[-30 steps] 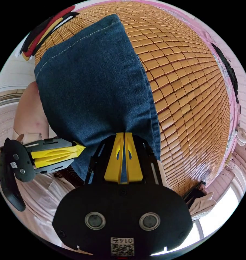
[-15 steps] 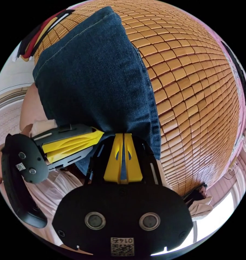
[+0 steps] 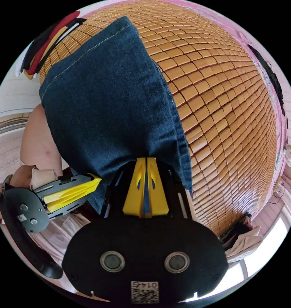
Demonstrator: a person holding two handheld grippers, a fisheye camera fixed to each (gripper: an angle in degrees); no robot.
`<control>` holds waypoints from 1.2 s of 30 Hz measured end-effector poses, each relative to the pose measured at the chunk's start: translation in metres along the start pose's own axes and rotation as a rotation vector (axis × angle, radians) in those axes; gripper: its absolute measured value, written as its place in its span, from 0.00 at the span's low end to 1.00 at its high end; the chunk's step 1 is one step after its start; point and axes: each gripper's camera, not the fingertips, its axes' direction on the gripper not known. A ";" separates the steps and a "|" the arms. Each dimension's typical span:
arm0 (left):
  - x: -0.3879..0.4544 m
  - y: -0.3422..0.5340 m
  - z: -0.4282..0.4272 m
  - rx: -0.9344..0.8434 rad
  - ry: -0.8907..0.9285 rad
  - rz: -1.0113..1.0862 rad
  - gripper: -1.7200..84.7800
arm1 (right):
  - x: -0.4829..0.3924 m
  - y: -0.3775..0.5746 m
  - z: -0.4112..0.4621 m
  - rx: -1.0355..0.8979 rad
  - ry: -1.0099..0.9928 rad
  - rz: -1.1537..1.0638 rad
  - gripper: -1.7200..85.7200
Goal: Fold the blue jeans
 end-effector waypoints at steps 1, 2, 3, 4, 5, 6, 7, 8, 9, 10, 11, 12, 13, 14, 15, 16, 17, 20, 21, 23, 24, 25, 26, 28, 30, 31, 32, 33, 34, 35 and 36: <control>0.008 0.002 -0.003 0.010 -0.036 0.017 0.01 | 0.005 0.014 -0.004 0.065 -0.023 0.023 0.01; 0.012 0.004 -0.005 0.018 -0.053 0.028 0.01 | 0.016 0.042 -0.011 0.162 -0.088 0.069 0.01; 0.021 0.010 -0.011 0.037 -0.075 0.069 0.01 | 0.027 0.069 -0.018 0.215 -0.157 0.090 0.01; 0.029 0.019 -0.017 0.061 -0.078 0.101 0.01 | 0.033 0.085 -0.022 0.248 -0.185 0.107 0.01; 0.033 0.024 -0.020 0.080 -0.075 0.111 0.01 | 0.043 0.122 -0.032 0.331 -0.221 0.154 0.01; 0.039 0.036 -0.027 0.129 -0.065 0.117 0.01 | 0.053 0.164 -0.041 0.403 -0.224 0.230 0.01; 0.045 0.046 -0.034 0.184 -0.048 0.111 0.01 | 0.057 0.185 -0.044 0.424 -0.218 0.267 0.02; 0.047 0.051 -0.036 0.208 -0.039 0.104 0.01 | 0.064 0.226 -0.049 0.444 -0.202 0.336 0.02; 0.051 0.057 -0.041 0.245 -0.018 0.080 0.01 | 0.072 0.264 -0.051 0.444 -0.195 0.423 0.03; 0.054 0.061 -0.044 0.283 0.002 0.055 0.02 | 0.075 0.281 -0.051 0.438 -0.198 0.470 0.04; 0.056 0.063 -0.046 0.304 0.009 0.042 0.02 | 0.082 0.311 -0.048 0.405 -0.214 0.546 0.08; 0.061 0.064 -0.049 0.346 0.024 0.023 0.03 | 0.088 0.335 -0.045 0.372 -0.246 0.595 0.13; 0.066 0.063 -0.050 0.372 0.038 0.022 0.05 | 0.090 0.346 -0.043 0.361 -0.266 0.614 0.14; 0.069 0.061 -0.051 0.377 0.044 0.023 0.06 | 0.094 0.363 -0.039 0.341 -0.281 0.670 0.15; 0.075 0.057 -0.052 0.383 0.054 0.031 0.09 | 0.097 0.377 -0.033 0.338 -0.309 0.697 0.15; 0.081 0.054 -0.053 0.394 0.058 0.054 0.11 | 0.099 0.382 -0.031 0.337 -0.337 0.699 0.16; 0.085 0.052 -0.055 0.401 0.057 0.067 0.12 | 0.103 0.390 -0.026 0.333 -0.413 0.708 0.14; 0.100 0.043 -0.062 0.429 0.060 0.112 0.17 | 0.111 0.410 -0.037 0.411 -0.592 0.718 0.08; 0.106 0.040 -0.066 0.444 0.060 0.134 0.18 | 0.110 0.417 -0.053 0.460 -0.592 0.694 0.07; 0.114 0.037 -0.073 0.479 0.057 0.167 0.20 | 0.106 0.425 -0.079 0.554 -0.637 0.648 0.06; 0.119 0.035 -0.078 0.498 0.049 0.172 0.21 | 0.102 0.429 -0.095 0.625 -0.703 0.598 0.06; 0.121 0.032 -0.080 0.510 0.031 0.161 0.21 | 0.100 0.431 -0.101 0.658 -0.745 0.570 0.06; 0.122 0.032 -0.081 0.516 0.023 0.155 0.20 | 0.095 0.431 -0.113 0.709 -0.823 0.507 0.05; 0.121 0.040 -0.087 0.558 -0.040 0.113 0.16 | 0.089 0.435 -0.127 0.746 -0.825 0.475 0.05; 0.115 0.048 -0.089 0.549 -0.063 0.066 0.12 | 0.091 0.451 -0.141 0.801 -0.789 0.470 0.05; 0.109 0.053 -0.089 0.524 -0.043 0.042 0.10 | 0.093 0.458 -0.143 0.836 -0.803 0.471 0.05; 0.106 0.056 -0.088 0.519 -0.029 0.030 0.10 | 0.100 0.472 -0.143 0.903 -0.832 0.497 0.05; 0.102 0.063 -0.089 0.528 -0.005 0.020 0.09 | 0.108 0.485 -0.141 0.932 -0.834 0.541 0.08; 0.101 0.071 -0.089 0.539 0.008 0.036 0.09 | 0.113 0.490 -0.139 0.927 -0.827 0.575 0.09; 0.102 0.075 -0.090 0.539 0.006 0.049 0.09 | 0.122 0.498 -0.133 0.899 -0.815 0.664 0.12; 0.105 0.081 -0.089 0.533 -0.004 0.076 0.09 | 0.129 0.504 -0.129 0.884 -0.811 0.736 0.16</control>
